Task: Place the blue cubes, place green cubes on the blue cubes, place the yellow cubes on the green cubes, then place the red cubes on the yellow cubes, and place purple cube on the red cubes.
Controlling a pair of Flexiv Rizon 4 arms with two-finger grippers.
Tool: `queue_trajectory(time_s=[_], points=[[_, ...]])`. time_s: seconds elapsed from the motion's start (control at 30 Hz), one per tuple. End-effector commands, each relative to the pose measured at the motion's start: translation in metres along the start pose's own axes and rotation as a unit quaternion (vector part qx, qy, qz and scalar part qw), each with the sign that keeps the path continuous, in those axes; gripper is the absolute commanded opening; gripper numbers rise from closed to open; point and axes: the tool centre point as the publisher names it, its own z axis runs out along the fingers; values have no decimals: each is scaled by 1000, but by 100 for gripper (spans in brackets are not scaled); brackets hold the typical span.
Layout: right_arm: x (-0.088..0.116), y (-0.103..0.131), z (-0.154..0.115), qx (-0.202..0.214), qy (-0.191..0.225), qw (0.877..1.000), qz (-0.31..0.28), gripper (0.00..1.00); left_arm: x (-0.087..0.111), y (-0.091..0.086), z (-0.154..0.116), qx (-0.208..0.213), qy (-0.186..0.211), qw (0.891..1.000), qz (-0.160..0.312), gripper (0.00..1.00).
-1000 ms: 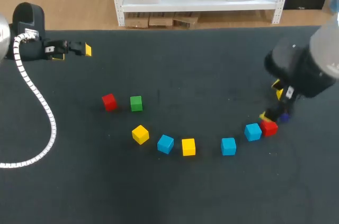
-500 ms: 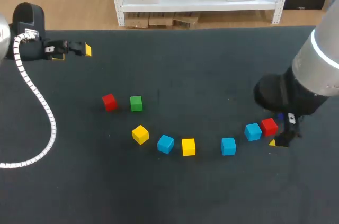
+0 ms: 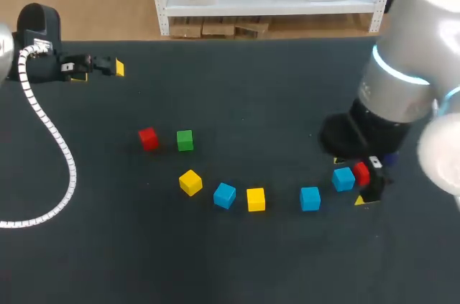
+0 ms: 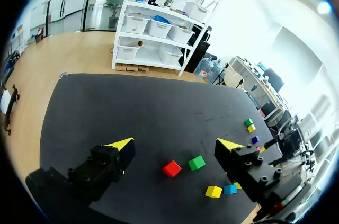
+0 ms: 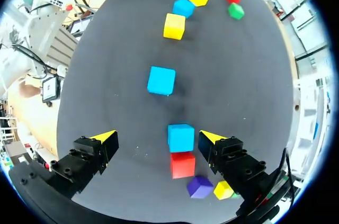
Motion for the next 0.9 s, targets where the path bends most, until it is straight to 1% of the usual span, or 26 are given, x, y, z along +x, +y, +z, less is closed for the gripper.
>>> queue_trajectory(time_s=[0.03,0.2,0.23,0.27,0.43,0.47,0.53,0.57,0.6,0.63,0.9], points=[[-7,-14,17,-46,4,999,-1,100,1,2,0,6,-3,1000,1,100],[-3,-19,29,-46,19,999,-2,100,1,2,0,6,-3,1000,1,100],[-3,-20,30,-46,20,999,-1,98,1,2,0,6,-3,1000,1,100],[-2,-20,31,-45,21,999,-1,100,1,2,0,6,-3,1000,1,100],[2,-23,27,-36,22,999,2,100,1,2,0,6,-3,1000,1,100],[3,-24,27,-34,22,999,4,98,1,2,0,6,-3,1000,1,100],[5,-25,26,-29,23,999,5,77,1,2,0,6,-3,1000,1,100],[7,-26,27,-26,27,999,7,72,1,2,0,6,-3,1000,1,100],[8,-26,28,-25,28,999,8,58,1,2,0,6,-3,1000,1,100],[9,-26,29,-24,29,999,8,48,1,2,0,6,-3,1000,1,100],[15,-25,28,-20,36,999,8,36,1,2,0,6,-3,1000,1,100]])
